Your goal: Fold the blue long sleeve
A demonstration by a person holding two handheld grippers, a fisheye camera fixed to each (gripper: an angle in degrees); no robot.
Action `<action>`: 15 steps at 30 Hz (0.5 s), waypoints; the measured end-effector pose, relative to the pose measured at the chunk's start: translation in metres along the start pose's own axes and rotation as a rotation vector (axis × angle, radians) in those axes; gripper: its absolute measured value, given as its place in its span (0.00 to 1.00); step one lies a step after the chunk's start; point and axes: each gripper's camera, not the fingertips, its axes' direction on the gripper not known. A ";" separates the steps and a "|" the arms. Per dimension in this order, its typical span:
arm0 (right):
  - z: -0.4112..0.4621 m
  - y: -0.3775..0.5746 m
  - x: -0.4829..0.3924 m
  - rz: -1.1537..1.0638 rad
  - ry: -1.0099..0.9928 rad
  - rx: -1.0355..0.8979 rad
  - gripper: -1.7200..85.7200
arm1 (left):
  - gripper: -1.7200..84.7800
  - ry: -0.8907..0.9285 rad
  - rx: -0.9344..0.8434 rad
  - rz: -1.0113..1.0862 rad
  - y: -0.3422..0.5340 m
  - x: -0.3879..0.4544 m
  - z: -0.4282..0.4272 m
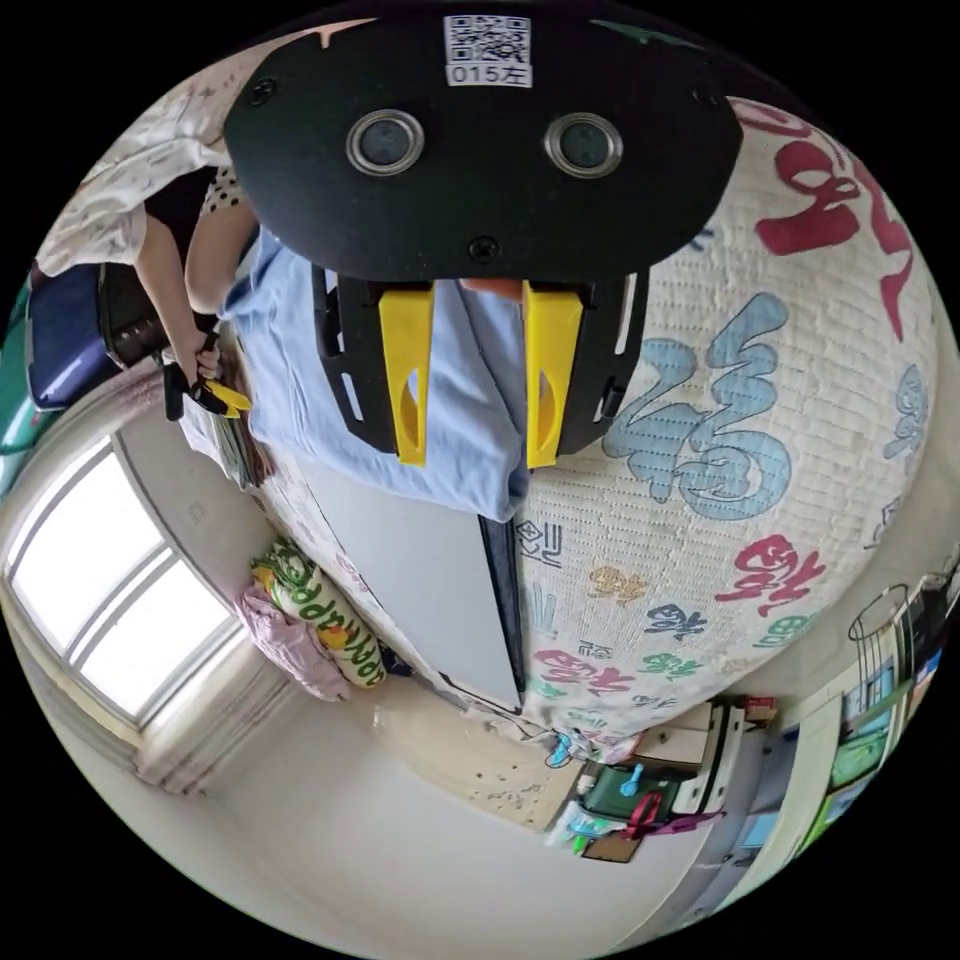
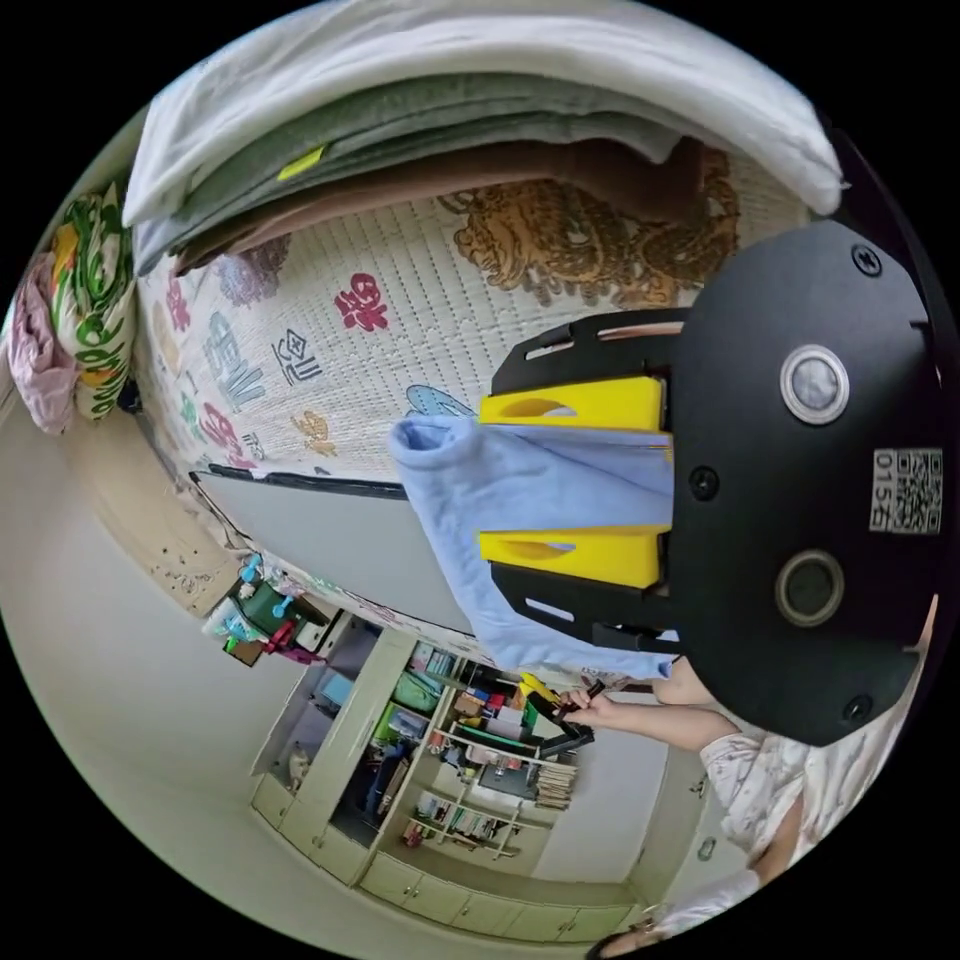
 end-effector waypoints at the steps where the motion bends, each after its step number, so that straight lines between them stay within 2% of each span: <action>1: 0.008 -0.005 0.006 0.008 0.013 -0.007 0.18 | 0.18 -0.009 -0.019 -0.023 0.001 -0.005 0.013; 3: 0.020 -0.008 0.013 -0.014 0.004 -0.016 0.17 | 0.17 0.016 -0.070 0.004 -0.005 -0.005 0.028; 6: 0.034 -0.005 0.022 -0.046 -0.041 -0.018 0.11 | 0.15 -0.065 -0.136 0.111 -0.010 0.001 0.040; 8: 0.034 -0.002 0.023 -0.050 -0.099 0.037 0.08 | 0.08 -0.009 -0.088 0.108 -0.011 -0.006 0.024; 12: 0.015 0.004 0.023 -0.041 -0.186 0.190 0.07 | 0.05 0.064 0.053 0.168 -0.020 0.002 -0.028; 15: 0.030 -0.006 0.026 -0.033 -0.090 0.179 0.07 | 0.05 0.013 0.111 0.180 -0.031 0.006 -0.033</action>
